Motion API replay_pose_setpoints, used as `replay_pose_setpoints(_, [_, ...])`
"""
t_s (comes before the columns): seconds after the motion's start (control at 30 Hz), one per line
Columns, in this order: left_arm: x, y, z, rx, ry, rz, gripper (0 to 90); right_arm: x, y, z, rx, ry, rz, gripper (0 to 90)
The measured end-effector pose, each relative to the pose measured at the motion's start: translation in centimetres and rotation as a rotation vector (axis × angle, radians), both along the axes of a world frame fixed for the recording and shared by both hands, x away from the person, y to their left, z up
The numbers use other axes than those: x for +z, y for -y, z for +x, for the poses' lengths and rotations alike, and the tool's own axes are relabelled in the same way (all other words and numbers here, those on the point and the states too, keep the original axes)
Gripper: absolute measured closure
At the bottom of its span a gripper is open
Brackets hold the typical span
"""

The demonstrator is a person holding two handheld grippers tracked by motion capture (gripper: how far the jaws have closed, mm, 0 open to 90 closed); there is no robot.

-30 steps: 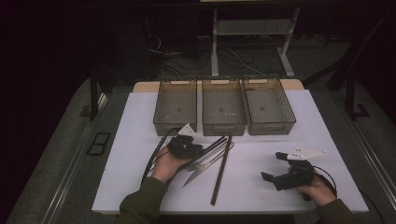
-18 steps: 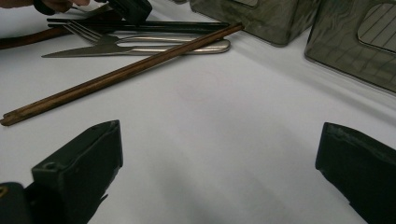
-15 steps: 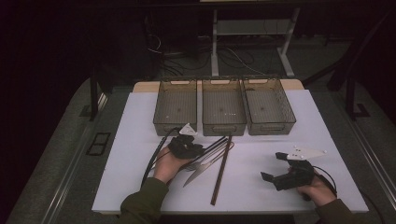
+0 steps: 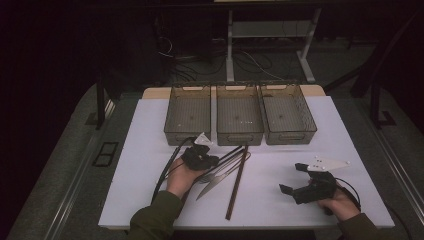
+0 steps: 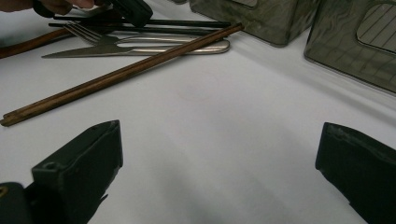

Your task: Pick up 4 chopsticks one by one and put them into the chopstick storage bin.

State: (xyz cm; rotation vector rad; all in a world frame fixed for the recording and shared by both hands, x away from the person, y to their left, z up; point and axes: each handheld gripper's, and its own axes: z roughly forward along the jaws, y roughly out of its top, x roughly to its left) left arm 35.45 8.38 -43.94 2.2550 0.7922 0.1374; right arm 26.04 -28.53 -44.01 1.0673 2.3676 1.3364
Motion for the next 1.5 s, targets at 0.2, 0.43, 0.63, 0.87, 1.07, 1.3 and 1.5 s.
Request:
replay_pose_setpoints(0.2, [0.3, -0.1, -0.1, 0.005, -0.001, -0.016, 84.8, 0.0, 0.0, 0.0, 0.002, -0.001, 0.0, 0.4])
replay_pose_setpoints(0.43, [0.8, 0.0, -0.3, 0.005, 0.004, -0.009, 85.0, 0.0, 0.0, 0.0, 0.001, 0.0, 0.001, 0.4])
replay_pose_setpoints(0.63, [1.2, 0.1, -0.5, -0.012, 0.006, -0.008, 85.1, 0.0, 0.0, 0.0, 0.001, -0.001, -0.001, 0.4])
replay_pose_setpoints(0.87, [1.8, -0.4, -0.8, -0.03, 0.017, -0.01, 85.1, 0.0, 0.0, 0.0, 0.0, -0.004, 0.001, 0.4])
replay_pose_setpoints(1.07, [2.3, -0.9, -1.1, -0.048, 0.019, -0.024, 85.1, -0.2, 0.0, 0.1, 0.0, -0.002, -0.002, 0.4])
replay_pose_setpoints(1.3, [2.8, -1.2, -1.5, -0.079, 0.023, -0.029, 85.0, -0.3, 0.1, 0.2, -0.002, 0.0, -0.014, 0.4])
replay_pose_setpoints(1.5, [3.1, -1.2, -1.9, -0.107, 0.02, -0.036, 85.0, -0.3, 0.6, 0.3, -0.001, 0.001, -0.004, 0.4])
